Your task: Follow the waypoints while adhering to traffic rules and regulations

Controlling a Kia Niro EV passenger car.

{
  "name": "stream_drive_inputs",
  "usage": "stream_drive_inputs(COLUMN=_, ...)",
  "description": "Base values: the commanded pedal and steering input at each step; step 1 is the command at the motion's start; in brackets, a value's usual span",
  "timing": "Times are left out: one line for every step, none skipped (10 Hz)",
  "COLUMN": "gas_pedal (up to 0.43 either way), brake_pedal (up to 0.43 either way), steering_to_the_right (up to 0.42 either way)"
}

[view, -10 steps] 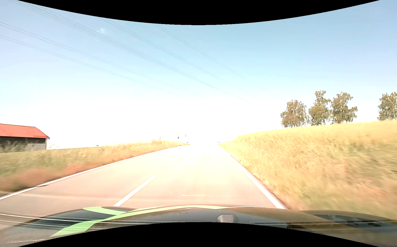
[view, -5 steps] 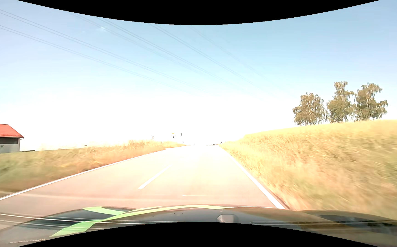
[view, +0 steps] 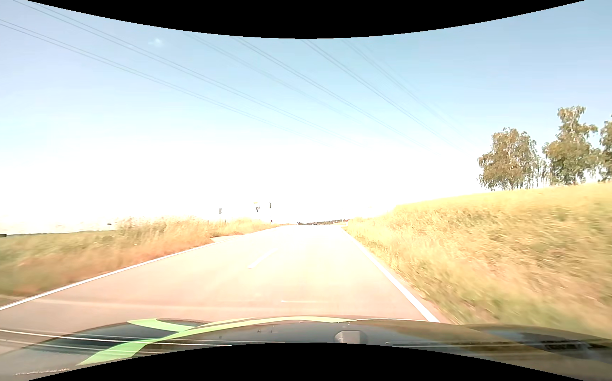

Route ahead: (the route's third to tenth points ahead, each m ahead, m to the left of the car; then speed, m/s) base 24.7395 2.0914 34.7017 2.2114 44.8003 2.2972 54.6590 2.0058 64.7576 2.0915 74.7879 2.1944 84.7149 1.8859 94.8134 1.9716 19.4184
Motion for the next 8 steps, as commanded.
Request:
stream_drive_inputs(gas_pedal=0.24, brake_pedal=0.0, steering_to_the_right=-0.003)
stream_drive_inputs(gas_pedal=0.24, brake_pedal=0.0, steering_to_the_right=-0.003)
stream_drive_inputs(gas_pedal=0.228, brake_pedal=0.0, steering_to_the_right=-0.003)
stream_drive_inputs(gas_pedal=0.209, brake_pedal=0.0, steering_to_the_right=-0.003)
stream_drive_inputs(gas_pedal=0.189, brake_pedal=0.0, steering_to_the_right=-0.003)
stream_drive_inputs(gas_pedal=0.177, brake_pedal=0.0, steering_to_the_right=-0.003)
stream_drive_inputs(gas_pedal=0.177, brake_pedal=0.0, steering_to_the_right=-0.003)
stream_drive_inputs(gas_pedal=0.177, brake_pedal=0.0, steering_to_the_right=-0.003)
